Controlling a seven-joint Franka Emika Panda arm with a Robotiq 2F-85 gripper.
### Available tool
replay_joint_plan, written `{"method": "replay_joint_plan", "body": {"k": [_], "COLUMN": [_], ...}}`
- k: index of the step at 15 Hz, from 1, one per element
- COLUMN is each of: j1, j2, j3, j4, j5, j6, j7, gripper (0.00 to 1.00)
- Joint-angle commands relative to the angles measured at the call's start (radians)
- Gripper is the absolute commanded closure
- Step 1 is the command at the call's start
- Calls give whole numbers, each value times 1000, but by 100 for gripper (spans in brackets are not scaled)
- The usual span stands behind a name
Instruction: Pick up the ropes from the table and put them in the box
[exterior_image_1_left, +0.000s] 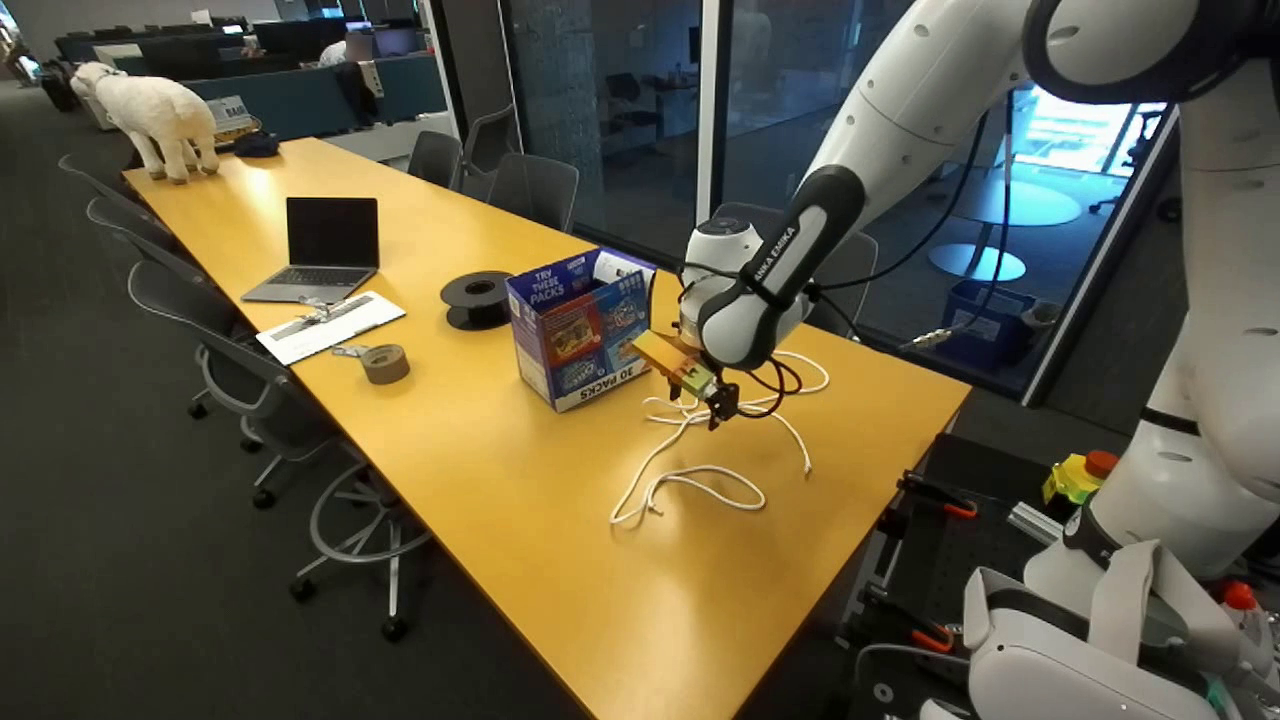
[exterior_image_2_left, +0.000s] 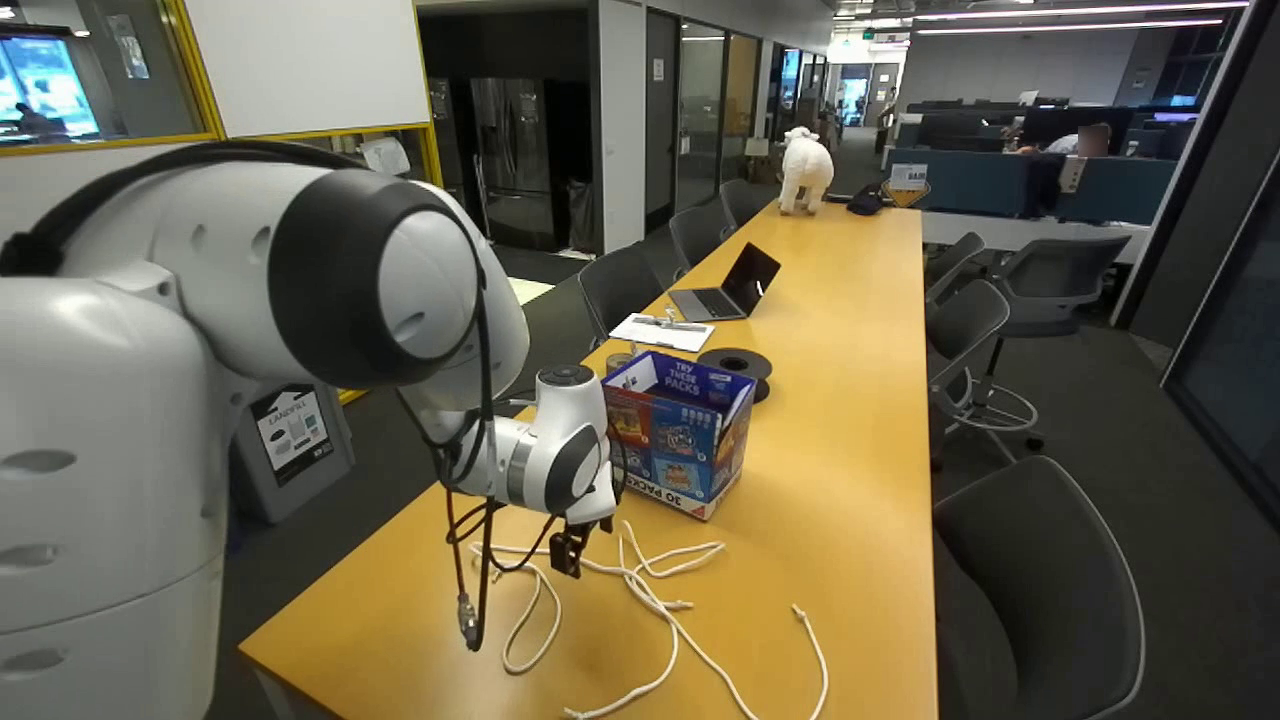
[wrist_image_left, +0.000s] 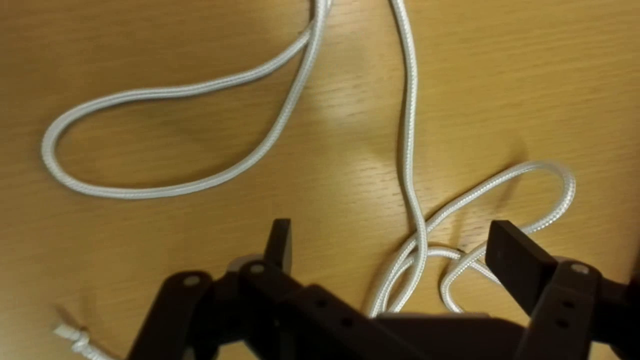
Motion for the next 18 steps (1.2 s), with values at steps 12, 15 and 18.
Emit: {"method": "replay_joint_plan", "body": {"k": [12, 15, 18], "j1": [27, 15, -4], "j2": [223, 239, 240], "j3": [-99, -93, -78], "j4": [248, 272, 285], "j5": [137, 158, 169], "j6": [-10, -45, -70], "j7": [4, -3, -21], "gripper": [0, 0, 0]}}
